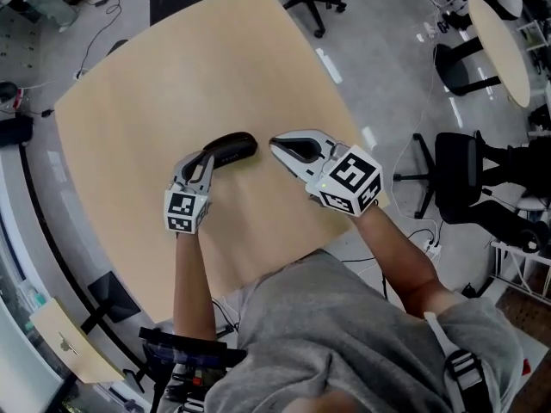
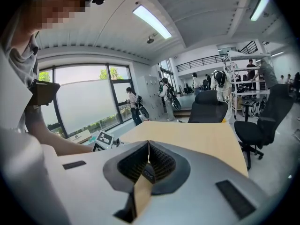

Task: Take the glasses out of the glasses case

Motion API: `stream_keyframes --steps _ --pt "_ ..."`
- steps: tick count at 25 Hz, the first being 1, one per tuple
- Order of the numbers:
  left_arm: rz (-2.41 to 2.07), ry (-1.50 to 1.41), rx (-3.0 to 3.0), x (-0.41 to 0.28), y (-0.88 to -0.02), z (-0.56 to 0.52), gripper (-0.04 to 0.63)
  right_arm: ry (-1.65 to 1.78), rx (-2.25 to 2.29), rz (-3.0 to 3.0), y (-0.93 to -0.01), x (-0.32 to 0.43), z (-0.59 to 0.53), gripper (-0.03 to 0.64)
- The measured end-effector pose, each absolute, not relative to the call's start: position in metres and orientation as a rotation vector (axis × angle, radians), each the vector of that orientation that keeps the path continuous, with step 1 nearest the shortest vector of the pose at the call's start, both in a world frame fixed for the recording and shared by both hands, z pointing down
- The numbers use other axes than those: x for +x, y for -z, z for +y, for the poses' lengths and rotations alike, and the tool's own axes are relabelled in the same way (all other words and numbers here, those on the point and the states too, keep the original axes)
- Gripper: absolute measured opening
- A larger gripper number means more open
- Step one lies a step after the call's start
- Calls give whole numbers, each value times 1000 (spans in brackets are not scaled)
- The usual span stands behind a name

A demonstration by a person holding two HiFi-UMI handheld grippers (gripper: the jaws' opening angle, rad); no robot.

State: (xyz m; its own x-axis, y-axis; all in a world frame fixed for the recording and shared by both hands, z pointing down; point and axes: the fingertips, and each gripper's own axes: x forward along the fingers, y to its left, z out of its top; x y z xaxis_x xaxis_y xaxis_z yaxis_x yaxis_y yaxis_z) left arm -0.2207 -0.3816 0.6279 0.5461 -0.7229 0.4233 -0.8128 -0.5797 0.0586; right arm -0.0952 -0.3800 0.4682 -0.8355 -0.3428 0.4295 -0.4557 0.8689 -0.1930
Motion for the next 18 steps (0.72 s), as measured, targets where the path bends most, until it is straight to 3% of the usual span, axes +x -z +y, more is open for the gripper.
stream_keyframes --steps 2,10,18 --pt "-1262 -548 2552 -218 -635 -385 101 -413 586 -2650 -473 -99 -387 8" --pt "-1124 -665 2576 -215 -676 -383 245 -437 551 -2629 -494 -126 -402 8" --pt "-1056 -582 2563 -214 -688 -381 247 -470 489 -2589 -521 -150 -410 8"
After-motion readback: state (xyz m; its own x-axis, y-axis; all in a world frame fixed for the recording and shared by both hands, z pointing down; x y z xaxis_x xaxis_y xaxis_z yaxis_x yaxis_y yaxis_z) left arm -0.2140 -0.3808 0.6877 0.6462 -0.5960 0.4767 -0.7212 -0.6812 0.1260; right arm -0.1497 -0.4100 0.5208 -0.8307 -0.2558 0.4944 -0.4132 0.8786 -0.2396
